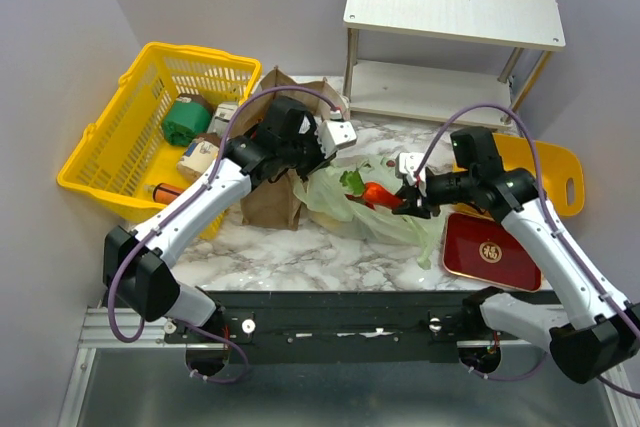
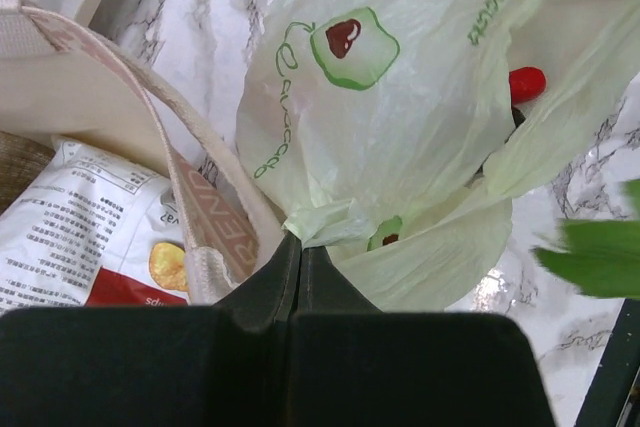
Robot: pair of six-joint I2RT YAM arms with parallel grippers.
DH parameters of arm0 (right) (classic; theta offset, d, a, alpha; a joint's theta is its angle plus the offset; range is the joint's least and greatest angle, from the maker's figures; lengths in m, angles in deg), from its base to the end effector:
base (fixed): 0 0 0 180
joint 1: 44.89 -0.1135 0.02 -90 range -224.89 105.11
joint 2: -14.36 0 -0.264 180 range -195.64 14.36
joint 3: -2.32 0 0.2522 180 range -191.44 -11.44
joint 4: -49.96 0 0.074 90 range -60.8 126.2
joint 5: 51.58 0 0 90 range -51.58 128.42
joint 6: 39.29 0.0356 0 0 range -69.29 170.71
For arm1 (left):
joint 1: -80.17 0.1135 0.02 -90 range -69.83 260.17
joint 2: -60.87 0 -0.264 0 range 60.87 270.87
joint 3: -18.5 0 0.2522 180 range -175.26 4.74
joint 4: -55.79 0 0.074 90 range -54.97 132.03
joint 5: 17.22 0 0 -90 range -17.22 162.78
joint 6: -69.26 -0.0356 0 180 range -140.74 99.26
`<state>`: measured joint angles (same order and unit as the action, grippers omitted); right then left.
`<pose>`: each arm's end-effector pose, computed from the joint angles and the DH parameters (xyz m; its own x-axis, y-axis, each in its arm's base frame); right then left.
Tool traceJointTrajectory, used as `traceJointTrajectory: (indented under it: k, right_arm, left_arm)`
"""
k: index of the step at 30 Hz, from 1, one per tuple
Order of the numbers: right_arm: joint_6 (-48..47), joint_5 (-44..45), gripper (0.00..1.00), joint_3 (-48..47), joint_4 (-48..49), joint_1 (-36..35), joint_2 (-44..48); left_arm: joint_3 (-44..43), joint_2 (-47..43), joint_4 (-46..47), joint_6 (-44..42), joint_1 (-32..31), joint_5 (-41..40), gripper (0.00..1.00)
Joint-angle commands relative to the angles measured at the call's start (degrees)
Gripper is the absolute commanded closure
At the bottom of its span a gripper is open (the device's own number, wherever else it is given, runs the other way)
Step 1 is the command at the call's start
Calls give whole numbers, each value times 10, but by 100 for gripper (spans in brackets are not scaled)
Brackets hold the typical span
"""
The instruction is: Untie the knot of the grocery bags and take out the mixed food
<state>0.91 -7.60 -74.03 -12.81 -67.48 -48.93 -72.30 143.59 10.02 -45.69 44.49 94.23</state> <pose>0.1848 0.1046 0.3310 0.0773 -0.5423 -0.8366 -0.9874 0.0746 -0.1396 0.2532 -0.1978 0.3453 -0.1221 0.5710 -0.8118 0.9148 0.3820 0.1311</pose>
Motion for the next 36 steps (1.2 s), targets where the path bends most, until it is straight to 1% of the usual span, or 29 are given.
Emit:
traceJointTrajectory:
  k: [1, 3, 4, 7, 8, 9, 10, 11, 12, 13, 14, 15, 16, 17, 18, 19, 20, 21, 22, 24, 25, 27, 28, 33, 36]
  right_arm:
    - [10, -9, 99, -17, -10, 3, 35]
    - [28, 9, 99, -24, -6, 5, 43]
    - [70, 17, 99, -26, 2, 9, 48]
    - [139, 33, 99, -52, 7, 42, 46]
    - [151, 50, 99, -56, 4, 62, 45]
    - [160, 91, 99, -60, 2, 75, 47]
    - [153, 104, 99, -61, -3, 94, 48]
    - [143, 112, 99, -56, -13, 141, 50]
    - [133, 130, 99, -53, -18, 168, 53]
    - [108, 134, 99, -49, -25, 195, 52]
    - [97, 137, 99, -49, -43, 253, 48]
    - [90, 147, 99, -53, -55, 278, 32]
    - [58, 146, 99, -60, -73, 302, 22]
    - [27, 142, 99, -74, -125, 340, 12]
    - [-12, 139, 99, -75, -151, 352, 5]
    - [-91, 150, 99, -67, -170, 360, 9]
    - [-130, 173, 99, -28, -178, 364, 19]
    - [-168, 227, 99, -4, -171, 365, 31]
    - [-246, 252, 99, 21, -160, 367, 60]
    - [-323, 296, 99, 93, -128, 391, 87]
    - [-387, 310, 99, 117, -120, 396, 99]
    - [-416, 355, 99, 174, -88, 398, 117]
    - [-416, 363, 99, 185, -77, 398, 117]
    - [-414, 390, 99, 203, -50, 398, 64]
    - [-441, 418, 99, 232, 11, 398, 41]
  left_arm:
    - [13, -21, 12, 17, 11, 13, 100]
    - [14, -23, 12, 19, 14, 17, 100]
    - [14, -24, 11, 19, 16, 18, 100]
    - [16, -26, 10, 20, 18, 23, 100]
    - [18, -26, 10, 21, 19, 23, 100]
    - [20, -27, 11, 22, 19, 24, 100]
    - [22, -30, 10, 22, 20, 25, 100]
    - [22, -30, 12, 22, 21, 27, 100]
    - [25, -31, 11, 24, 21, 28, 100]
    - [25, -31, 11, 24, 21, 31, 100]
    - [25, -32, 12, 24, 22, 32, 100]
    - [27, -32, 11, 24, 22, 33, 100]
    - [27, -32, 11, 25, 22, 35, 100]
    - [27, -32, 10, 25, 22, 36, 100]
    - [27, -32, 9, 24, 23, 37, 100]
    - [28, -32, 10, 24, 23, 37, 100]
    - [29, -32, 11, 25, 23, 39, 100]
    - [29, -31, 11, 26, 23, 39, 100]
    - [30, -31, 12, 26, 23, 41, 100]
    - [33, -32, 12, 26, 24, 42, 100]
    - [34, -32, 12, 26, 24, 42, 100]
    - [36, -33, 13, 25, 24, 43, 100]
    - [37, -33, 15, 25, 24, 44, 100]
    - [45, -36, 16, 26, 25, 47, 100]
    - [49, -39, 16, 25, 25, 47, 100]
